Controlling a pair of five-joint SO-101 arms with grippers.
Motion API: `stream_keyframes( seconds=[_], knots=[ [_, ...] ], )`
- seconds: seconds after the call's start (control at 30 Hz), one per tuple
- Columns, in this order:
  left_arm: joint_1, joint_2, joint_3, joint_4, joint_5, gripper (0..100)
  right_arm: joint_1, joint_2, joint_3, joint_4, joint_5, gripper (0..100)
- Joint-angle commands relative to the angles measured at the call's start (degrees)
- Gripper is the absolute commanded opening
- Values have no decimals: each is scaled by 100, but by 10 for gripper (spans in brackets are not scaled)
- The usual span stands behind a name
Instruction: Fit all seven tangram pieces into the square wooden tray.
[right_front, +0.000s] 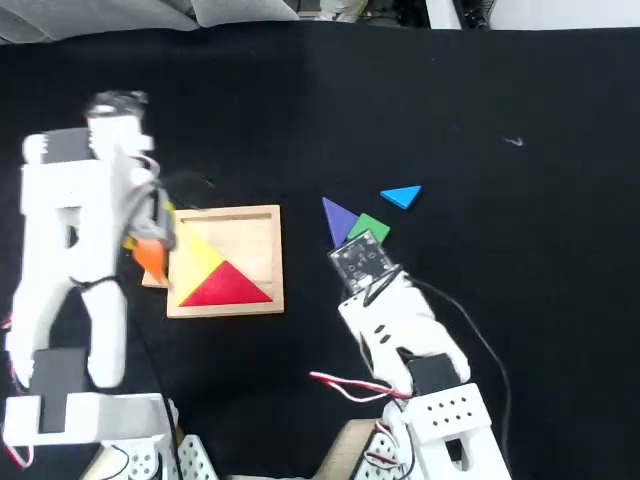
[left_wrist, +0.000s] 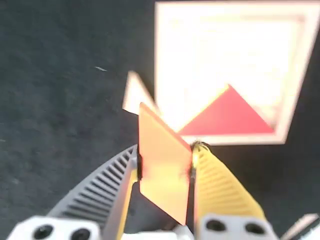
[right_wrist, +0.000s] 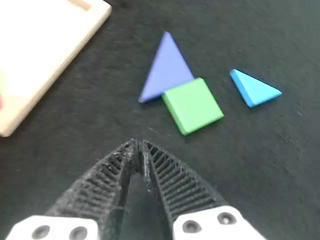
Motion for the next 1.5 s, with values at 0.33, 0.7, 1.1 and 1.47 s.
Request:
stream_keyframes(
  seconds=[0.33,0.7,1.1,1.47],
  knots=[
    [2009,-343,1121,-1547,2110,127,466,-110,48,-545,44,12],
    [2220,-325,1411,-2154,2171,127,466,-110,75,-589,44,12],
    [2545,-325,1921,-2743,2646,128,466,-110,75,-598,44,12],
    [2545,-369,2088,-2813,2655,130,299,-110,92,-598,44,12]
  ],
)
